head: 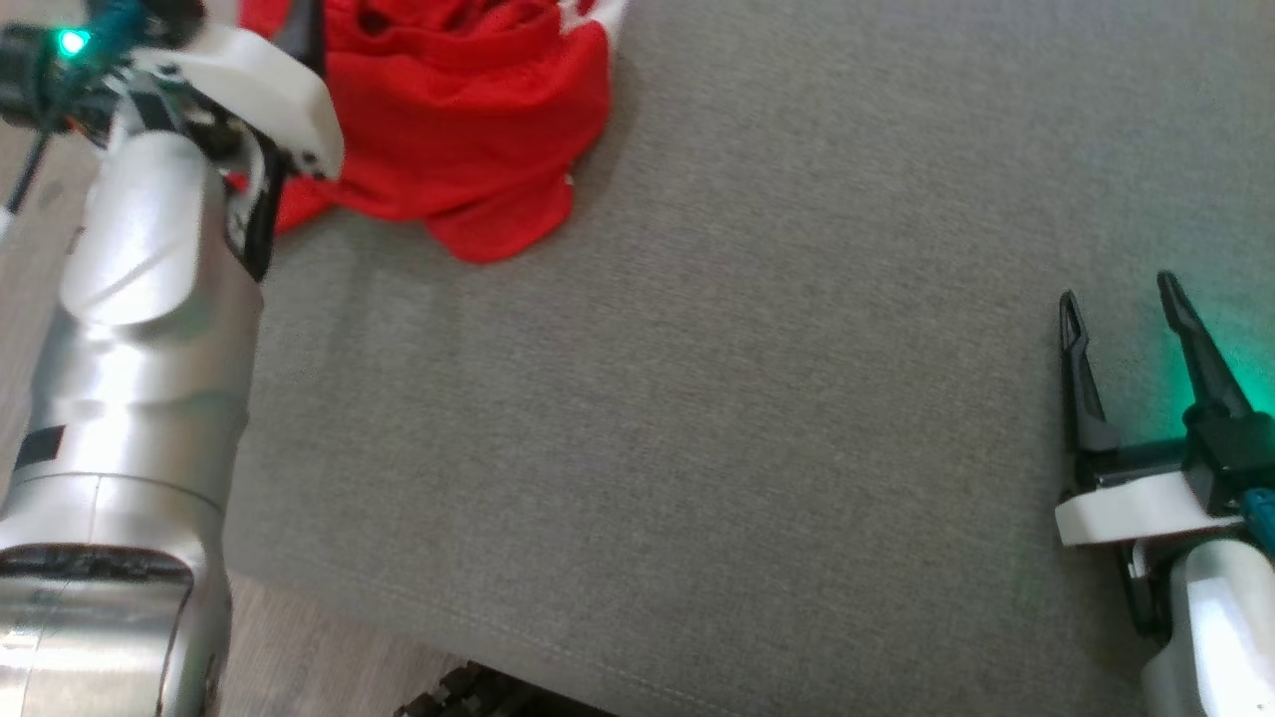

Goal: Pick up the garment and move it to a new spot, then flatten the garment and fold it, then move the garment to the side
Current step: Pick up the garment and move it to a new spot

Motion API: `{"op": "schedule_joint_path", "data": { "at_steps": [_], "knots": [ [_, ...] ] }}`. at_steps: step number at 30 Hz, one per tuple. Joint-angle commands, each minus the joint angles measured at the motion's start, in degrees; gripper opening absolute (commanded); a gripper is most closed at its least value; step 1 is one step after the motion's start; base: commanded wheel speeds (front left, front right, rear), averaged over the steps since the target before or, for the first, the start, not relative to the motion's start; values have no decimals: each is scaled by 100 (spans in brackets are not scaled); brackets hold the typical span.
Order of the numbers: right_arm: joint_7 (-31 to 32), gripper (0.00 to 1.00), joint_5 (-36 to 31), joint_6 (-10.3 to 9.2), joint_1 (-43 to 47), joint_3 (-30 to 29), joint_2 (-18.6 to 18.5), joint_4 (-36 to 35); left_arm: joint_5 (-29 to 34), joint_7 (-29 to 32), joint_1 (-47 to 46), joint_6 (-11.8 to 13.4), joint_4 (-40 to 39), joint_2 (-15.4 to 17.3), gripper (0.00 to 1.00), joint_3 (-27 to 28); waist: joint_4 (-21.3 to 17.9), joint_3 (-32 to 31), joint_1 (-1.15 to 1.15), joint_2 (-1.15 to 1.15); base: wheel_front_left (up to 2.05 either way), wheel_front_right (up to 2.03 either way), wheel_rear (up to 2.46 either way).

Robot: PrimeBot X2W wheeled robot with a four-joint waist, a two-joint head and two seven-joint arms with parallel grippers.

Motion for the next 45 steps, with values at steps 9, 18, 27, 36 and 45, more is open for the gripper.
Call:
{"op": "schedule_joint_path", "data": {
  "at_steps": [9,18,27,36,45],
  "knots": [
    [-3,100,-19,-4,-156,167,-250,-160,-242,244,-647,-32,1579,572,100,-537,-496,576,-1,0,0,0,0],
    [-3,100,-33,-4,-148,75,-249,-212,-272,-207,-887,68,1986,792,0,-591,-541,635,-1,0,0,0,0],
    [-3,100,77,-4,-270,227,-14,-12,162,-1034,-1621,194,1521,734,0,-1080,-636,38,-1,0,0,0,0],
    [-3,100,319,-4,-303,590,318,52,368,-1107,-2225,-2,570,740,0,-1640,-1665,-943,-1,0,0,0,0],
    [-3,100,1375,-4,-179,857,357,-79,-263,-736,-2518,-32,-254,489,0,-2420,-3078,-1416,-1,0,0,0,0]
  ]
}}
